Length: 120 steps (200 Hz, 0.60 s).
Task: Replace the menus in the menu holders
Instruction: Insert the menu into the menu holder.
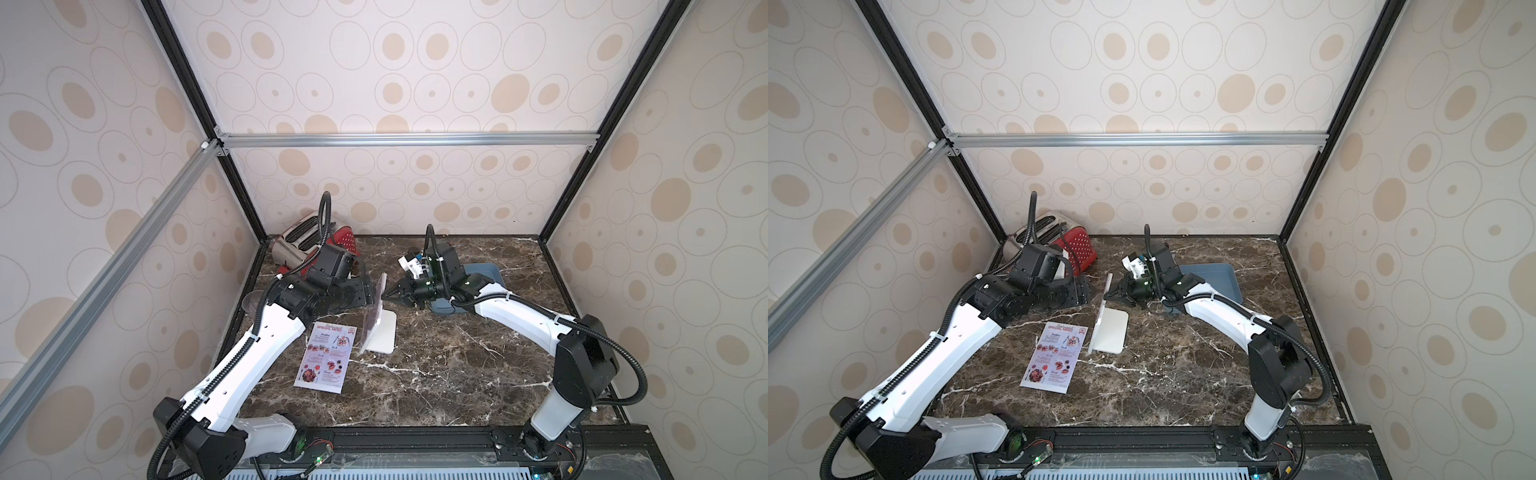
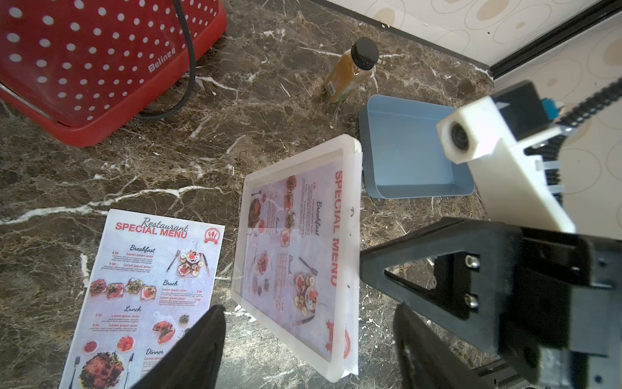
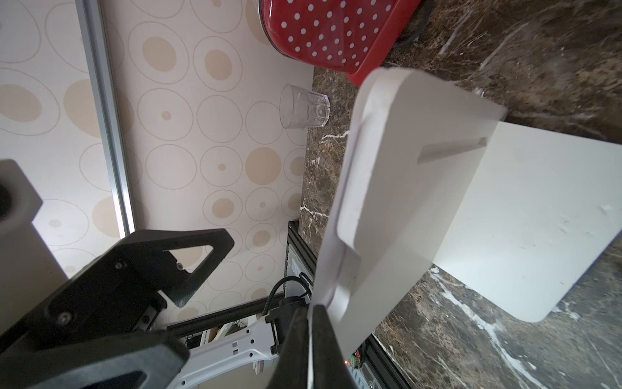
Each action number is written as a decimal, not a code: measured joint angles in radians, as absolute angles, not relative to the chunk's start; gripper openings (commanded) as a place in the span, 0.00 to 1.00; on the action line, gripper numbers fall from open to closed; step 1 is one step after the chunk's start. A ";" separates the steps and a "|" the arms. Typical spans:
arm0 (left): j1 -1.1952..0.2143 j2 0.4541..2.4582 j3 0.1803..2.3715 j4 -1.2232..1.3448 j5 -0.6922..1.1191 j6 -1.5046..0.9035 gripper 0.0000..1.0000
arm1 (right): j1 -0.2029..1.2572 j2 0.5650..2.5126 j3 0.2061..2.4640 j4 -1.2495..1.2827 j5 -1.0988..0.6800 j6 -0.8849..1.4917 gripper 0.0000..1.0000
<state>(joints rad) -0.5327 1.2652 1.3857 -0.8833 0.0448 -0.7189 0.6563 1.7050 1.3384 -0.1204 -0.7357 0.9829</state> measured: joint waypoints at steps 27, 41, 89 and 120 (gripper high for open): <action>-0.533 1.262 1.386 -0.883 0.044 -0.719 0.77 | 0.658 1.722 1.343 -0.120 -0.739 0.983 0.07; -0.533 1.261 1.386 -0.883 0.043 -0.719 0.77 | 0.658 1.726 1.346 -0.120 -0.741 0.983 0.07; -0.533 1.251 1.385 -0.884 0.035 -0.722 0.78 | 0.661 1.718 1.373 -0.167 -0.722 0.966 0.41; -0.533 1.224 1.357 -0.875 0.007 -0.737 0.78 | 0.679 1.626 1.405 -0.358 -0.601 0.879 0.74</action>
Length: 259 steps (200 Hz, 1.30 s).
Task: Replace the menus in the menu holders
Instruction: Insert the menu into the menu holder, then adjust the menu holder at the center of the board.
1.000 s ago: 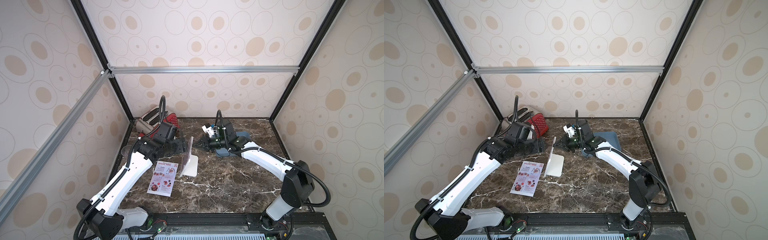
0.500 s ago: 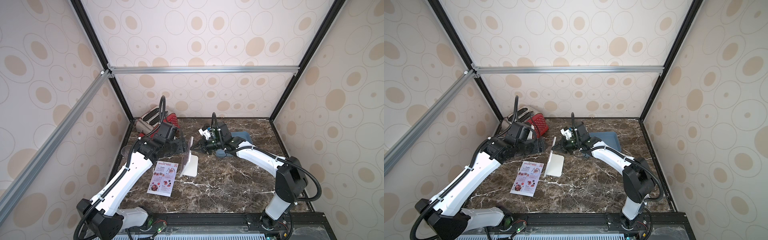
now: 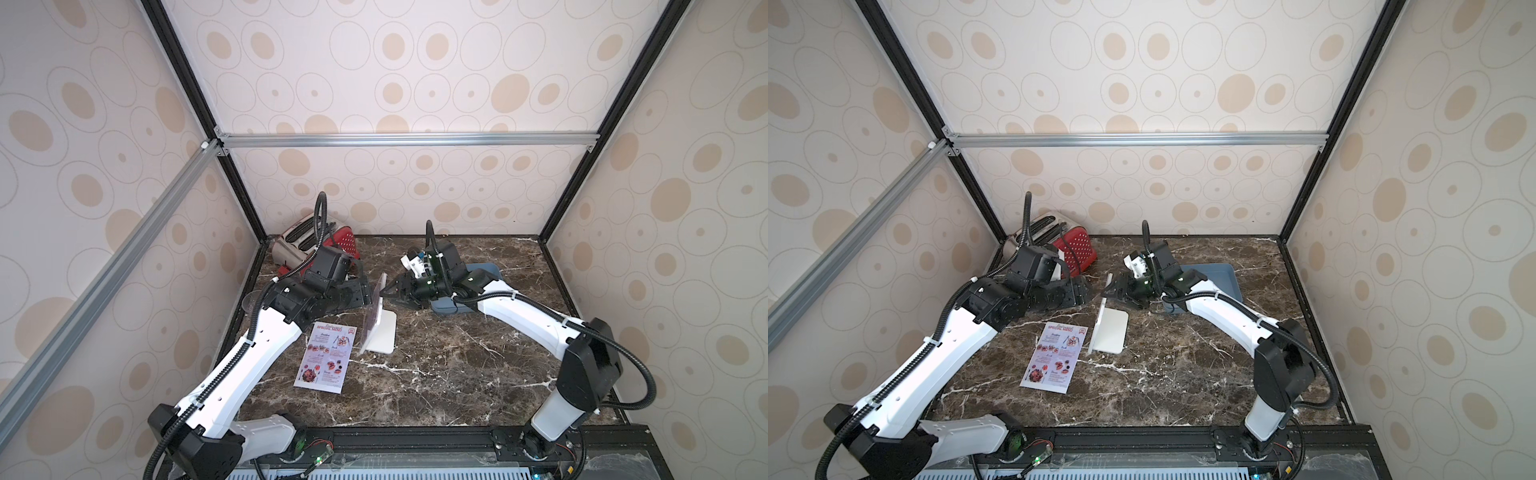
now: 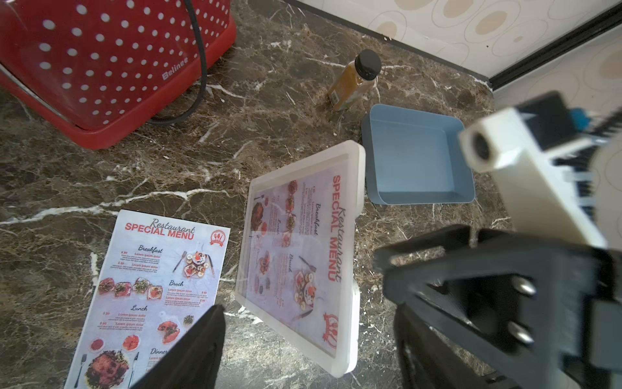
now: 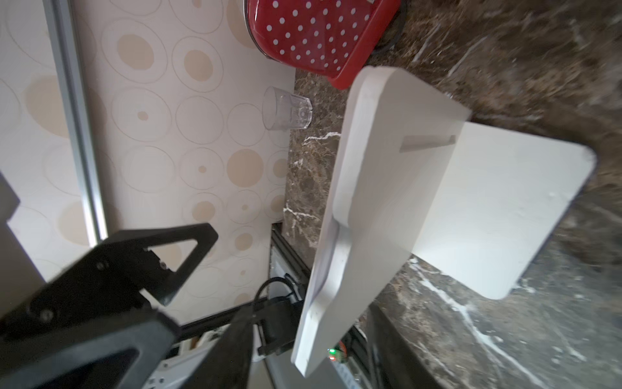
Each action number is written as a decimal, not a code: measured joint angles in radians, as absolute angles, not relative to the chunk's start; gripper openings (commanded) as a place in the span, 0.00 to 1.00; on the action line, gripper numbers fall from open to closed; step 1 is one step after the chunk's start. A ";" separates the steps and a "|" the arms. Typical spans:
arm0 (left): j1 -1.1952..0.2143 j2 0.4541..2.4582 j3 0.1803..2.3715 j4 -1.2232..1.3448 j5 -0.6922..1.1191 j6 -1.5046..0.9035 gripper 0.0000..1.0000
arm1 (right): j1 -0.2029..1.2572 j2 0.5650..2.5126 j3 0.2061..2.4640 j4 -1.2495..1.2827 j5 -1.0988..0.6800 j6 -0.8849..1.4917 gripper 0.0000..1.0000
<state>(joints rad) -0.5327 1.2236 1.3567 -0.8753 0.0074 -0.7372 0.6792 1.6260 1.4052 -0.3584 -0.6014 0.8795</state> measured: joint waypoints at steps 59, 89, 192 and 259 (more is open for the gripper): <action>-0.532 1.183 1.315 -0.873 -0.082 -0.787 0.77 | 0.878 1.594 1.563 -0.658 -0.282 0.775 0.75; -0.532 1.119 1.307 -0.882 -0.171 -0.822 0.77 | 0.904 1.676 1.630 -0.732 -0.211 0.735 0.70; -0.529 1.037 1.294 -0.925 -0.311 -0.876 0.75 | 0.930 1.861 1.792 -0.831 -0.176 0.695 0.30; -0.529 1.038 1.291 -0.925 -0.314 -0.877 0.75 | 0.923 1.861 1.840 -0.942 -0.130 0.614 0.11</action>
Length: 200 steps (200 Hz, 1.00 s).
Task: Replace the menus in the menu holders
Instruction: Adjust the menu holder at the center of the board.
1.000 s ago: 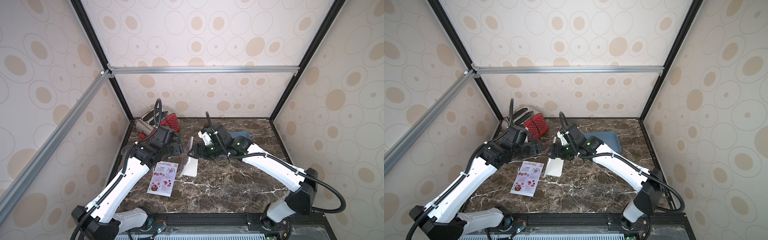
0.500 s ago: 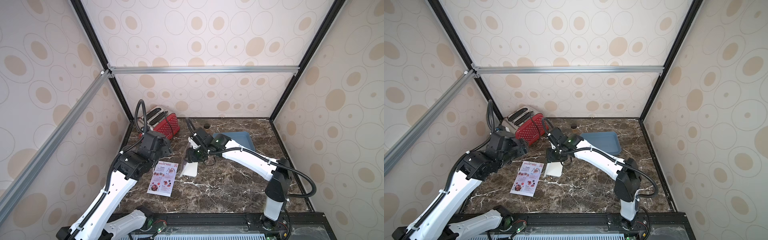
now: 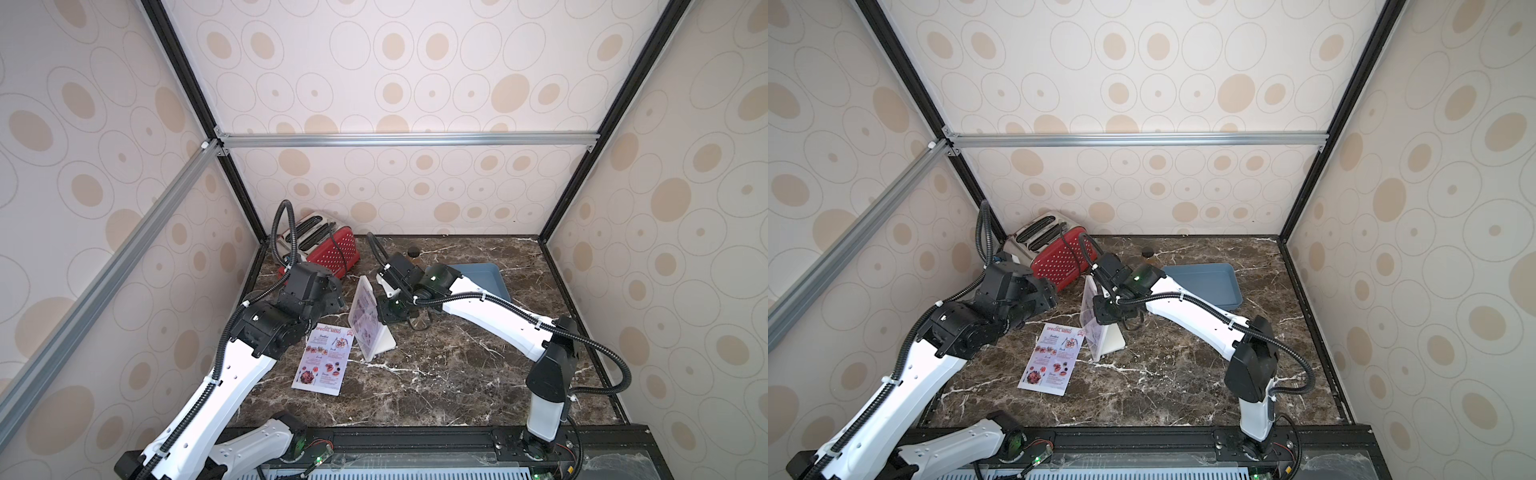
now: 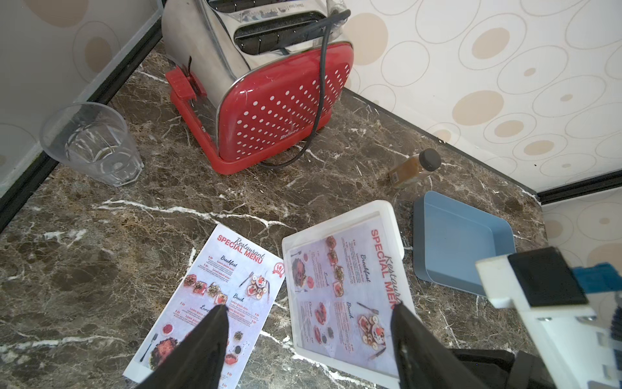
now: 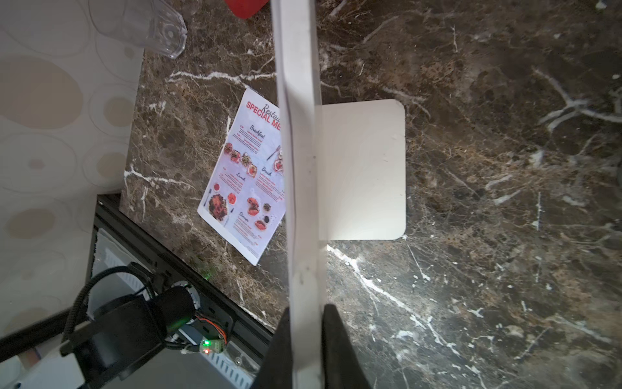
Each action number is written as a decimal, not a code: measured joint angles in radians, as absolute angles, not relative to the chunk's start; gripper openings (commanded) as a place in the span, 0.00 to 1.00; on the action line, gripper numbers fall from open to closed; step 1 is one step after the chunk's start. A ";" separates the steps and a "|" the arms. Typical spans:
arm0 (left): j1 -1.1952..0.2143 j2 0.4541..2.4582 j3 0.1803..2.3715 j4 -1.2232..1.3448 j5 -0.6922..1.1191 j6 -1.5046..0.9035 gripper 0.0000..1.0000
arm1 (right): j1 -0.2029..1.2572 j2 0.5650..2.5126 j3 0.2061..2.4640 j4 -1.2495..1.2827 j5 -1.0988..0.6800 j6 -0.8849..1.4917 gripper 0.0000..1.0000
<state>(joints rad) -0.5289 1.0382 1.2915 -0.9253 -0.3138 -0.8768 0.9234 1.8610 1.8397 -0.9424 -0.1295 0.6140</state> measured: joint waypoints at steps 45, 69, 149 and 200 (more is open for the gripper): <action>-0.529 1.038 1.283 -0.925 -0.314 -0.877 0.74 | 0.816 1.858 1.872 -1.033 -0.244 0.396 0.00; -0.529 1.038 1.280 -0.925 -0.316 -0.876 0.74 | 0.725 1.850 1.875 -1.082 -0.331 0.245 0.00; -0.528 1.039 1.246 -0.913 -0.316 -0.866 0.74 | 0.633 1.929 2.129 -1.346 -0.535 -0.347 0.00; -0.528 1.039 1.215 -0.905 -0.316 -0.843 0.75 | 0.594 2.007 2.132 -1.433 -0.533 -0.567 0.00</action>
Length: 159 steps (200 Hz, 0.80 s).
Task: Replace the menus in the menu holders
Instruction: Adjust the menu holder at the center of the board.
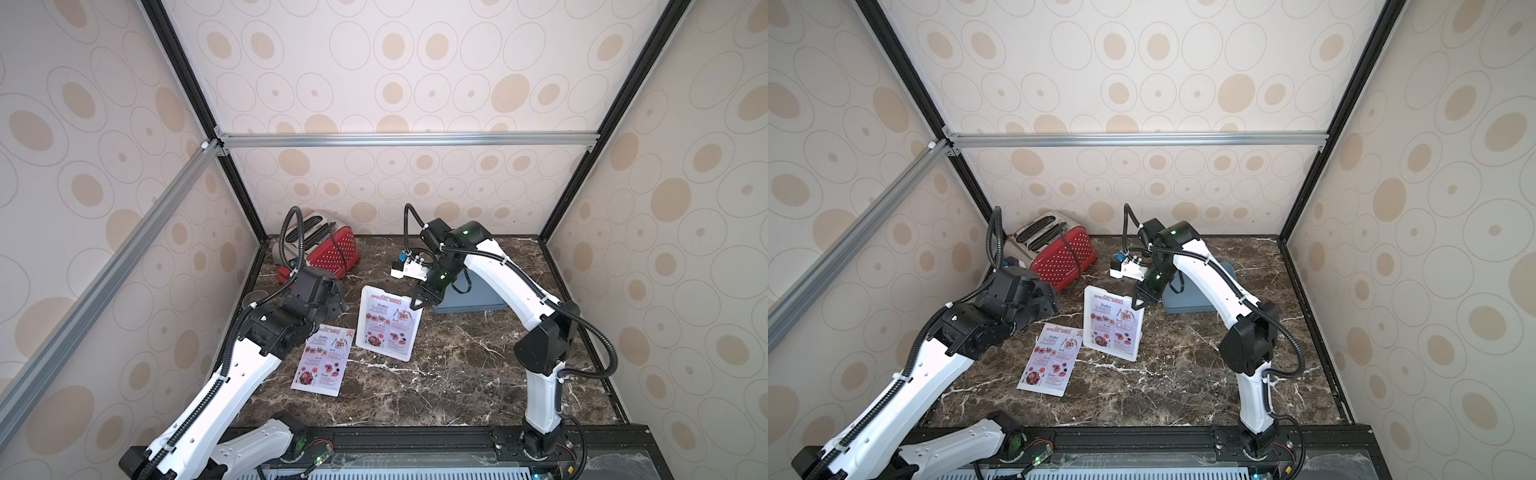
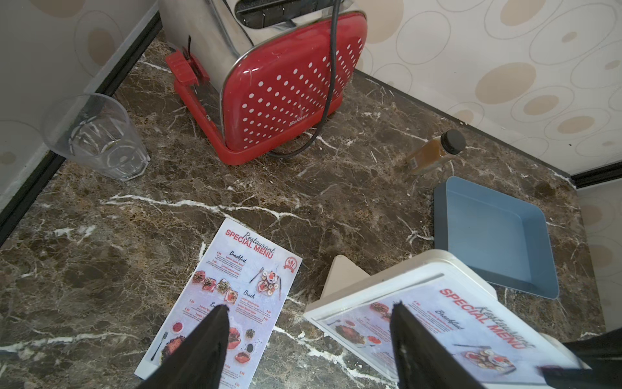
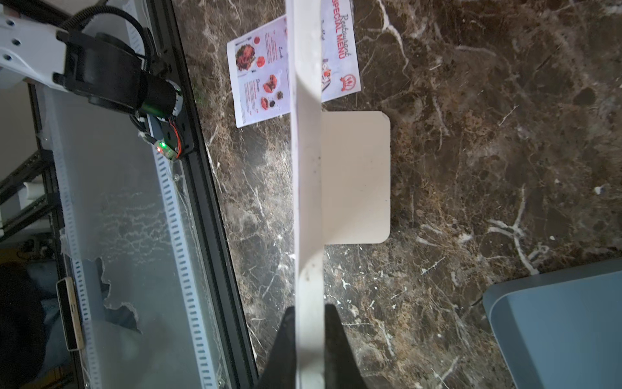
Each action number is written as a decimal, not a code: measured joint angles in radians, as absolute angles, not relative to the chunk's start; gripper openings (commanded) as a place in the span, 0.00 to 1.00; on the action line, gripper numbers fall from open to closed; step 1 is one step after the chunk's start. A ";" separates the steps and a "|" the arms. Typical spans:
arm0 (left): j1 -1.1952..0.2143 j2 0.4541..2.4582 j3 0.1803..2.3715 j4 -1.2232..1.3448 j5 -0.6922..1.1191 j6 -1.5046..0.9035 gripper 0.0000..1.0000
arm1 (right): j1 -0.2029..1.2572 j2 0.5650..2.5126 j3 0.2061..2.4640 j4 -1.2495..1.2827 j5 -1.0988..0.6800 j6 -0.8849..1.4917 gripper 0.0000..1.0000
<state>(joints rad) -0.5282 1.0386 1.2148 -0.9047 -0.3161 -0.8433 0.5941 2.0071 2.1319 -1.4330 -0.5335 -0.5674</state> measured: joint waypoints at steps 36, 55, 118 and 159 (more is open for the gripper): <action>-0.528 1.039 1.194 -0.905 -0.316 -0.834 0.74 | 0.582 2.015 2.132 -1.452 -0.503 -0.651 0.00; -0.528 1.040 1.193 -0.904 -0.316 -0.829 0.75 | 0.582 2.019 2.132 -1.457 -0.492 -0.680 0.00; -0.528 1.049 1.178 -0.899 -0.317 -0.822 0.74 | 0.584 2.043 2.132 -1.465 -0.474 -0.731 0.18; -0.528 1.049 1.171 -0.898 -0.323 -0.822 0.75 | 0.589 2.043 2.133 -1.450 -0.459 -0.736 0.48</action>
